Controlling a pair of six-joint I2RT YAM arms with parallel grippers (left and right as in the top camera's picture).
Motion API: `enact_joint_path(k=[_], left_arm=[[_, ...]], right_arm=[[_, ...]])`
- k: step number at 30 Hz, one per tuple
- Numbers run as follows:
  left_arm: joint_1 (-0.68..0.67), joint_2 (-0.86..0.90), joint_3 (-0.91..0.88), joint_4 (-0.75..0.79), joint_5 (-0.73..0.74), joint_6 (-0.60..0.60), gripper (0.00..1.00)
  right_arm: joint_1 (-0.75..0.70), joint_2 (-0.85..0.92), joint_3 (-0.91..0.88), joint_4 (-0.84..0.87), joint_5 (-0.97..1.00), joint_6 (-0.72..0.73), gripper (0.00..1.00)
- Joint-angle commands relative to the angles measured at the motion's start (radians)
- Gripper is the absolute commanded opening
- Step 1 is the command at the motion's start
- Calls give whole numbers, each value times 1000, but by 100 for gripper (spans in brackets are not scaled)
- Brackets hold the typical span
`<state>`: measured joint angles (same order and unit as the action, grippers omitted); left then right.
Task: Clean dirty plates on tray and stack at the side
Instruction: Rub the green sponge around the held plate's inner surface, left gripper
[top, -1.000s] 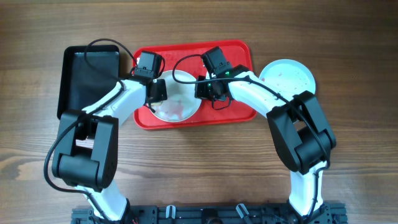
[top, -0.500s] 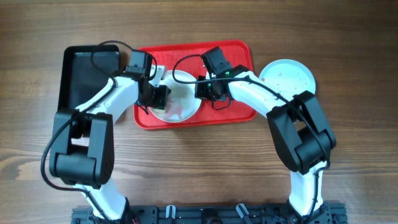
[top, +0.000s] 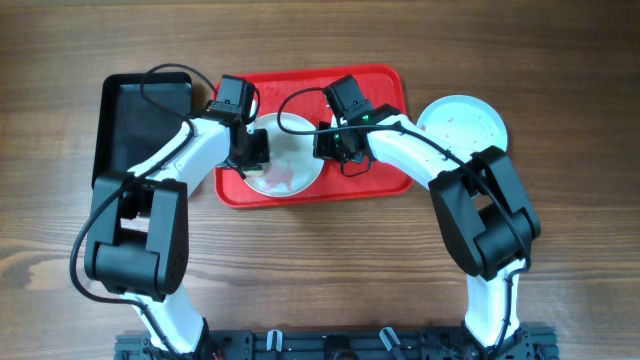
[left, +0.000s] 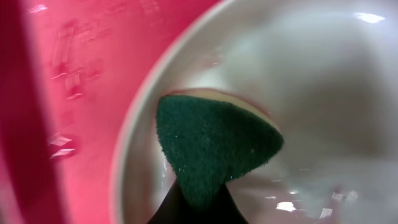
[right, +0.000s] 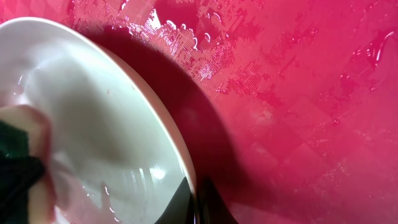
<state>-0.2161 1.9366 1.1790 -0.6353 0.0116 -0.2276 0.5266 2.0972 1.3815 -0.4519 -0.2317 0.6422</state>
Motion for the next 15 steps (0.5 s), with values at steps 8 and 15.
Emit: enact_joint_path(k=[8,15], left_arm=[[22,179,-10,-225,184,122,4],[22,179,-10,-48,302,167,4]], right_arm=[[-13,26,-9,-5,36,19,4],[-13,26,-9,-5,36,15,4]])
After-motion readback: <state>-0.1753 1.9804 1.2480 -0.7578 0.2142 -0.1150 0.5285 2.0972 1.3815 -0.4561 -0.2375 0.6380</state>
